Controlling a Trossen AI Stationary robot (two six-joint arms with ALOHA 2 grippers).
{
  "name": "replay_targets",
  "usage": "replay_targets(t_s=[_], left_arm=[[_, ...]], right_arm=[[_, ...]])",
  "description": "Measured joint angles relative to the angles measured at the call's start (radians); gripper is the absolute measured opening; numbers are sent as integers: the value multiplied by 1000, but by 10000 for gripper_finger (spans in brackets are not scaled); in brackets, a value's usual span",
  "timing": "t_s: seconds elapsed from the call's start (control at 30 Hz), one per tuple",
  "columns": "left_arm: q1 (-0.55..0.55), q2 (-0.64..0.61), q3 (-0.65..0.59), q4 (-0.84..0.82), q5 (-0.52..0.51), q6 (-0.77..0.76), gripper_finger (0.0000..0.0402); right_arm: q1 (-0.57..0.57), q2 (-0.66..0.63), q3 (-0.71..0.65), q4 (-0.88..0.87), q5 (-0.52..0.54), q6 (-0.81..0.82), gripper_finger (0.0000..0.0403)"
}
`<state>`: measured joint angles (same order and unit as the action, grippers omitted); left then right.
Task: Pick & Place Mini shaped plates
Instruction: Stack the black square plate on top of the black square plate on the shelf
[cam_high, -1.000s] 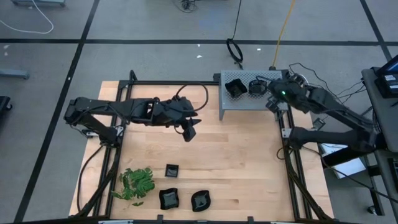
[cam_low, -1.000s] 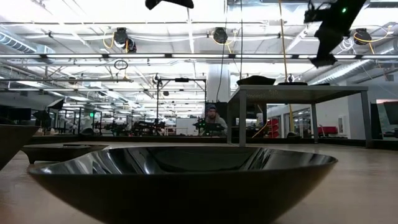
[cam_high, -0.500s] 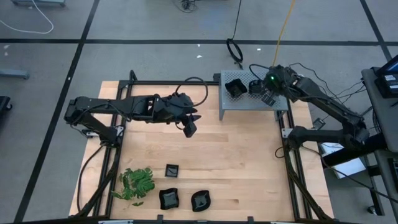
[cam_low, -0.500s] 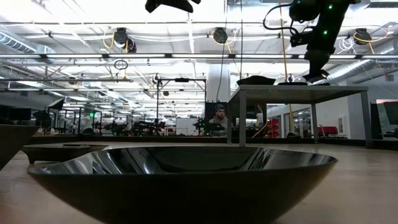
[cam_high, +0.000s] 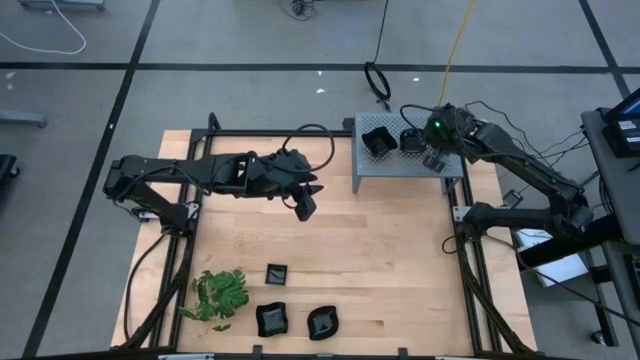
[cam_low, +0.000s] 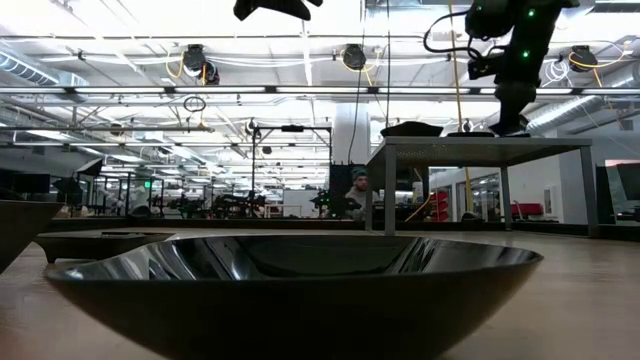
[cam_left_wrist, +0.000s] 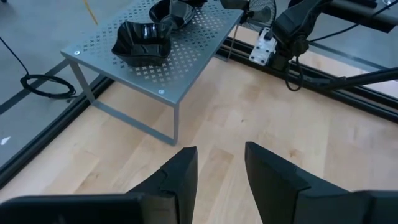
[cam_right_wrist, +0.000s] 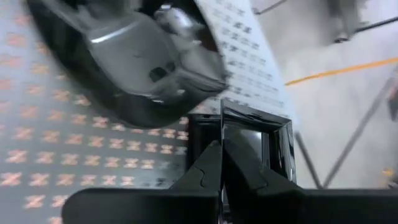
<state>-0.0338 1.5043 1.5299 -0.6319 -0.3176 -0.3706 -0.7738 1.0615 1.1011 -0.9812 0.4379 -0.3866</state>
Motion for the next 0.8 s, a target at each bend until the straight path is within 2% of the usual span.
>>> replay_targets(t_s=[0.1, 0.6, 0.8], left_arm=[[0, 0, 0, 0, 0, 4, 136], [0, 0, 0, 0, 0, -28, 136], [0, 0, 0, 0, 0, -31, 136]], right_arm=[[0, 0, 0, -7, -51, 0, 0], [0, 14, 0, -22, -43, -27, 0], [-24, 41, 0, -41, 4, -64, 0]])
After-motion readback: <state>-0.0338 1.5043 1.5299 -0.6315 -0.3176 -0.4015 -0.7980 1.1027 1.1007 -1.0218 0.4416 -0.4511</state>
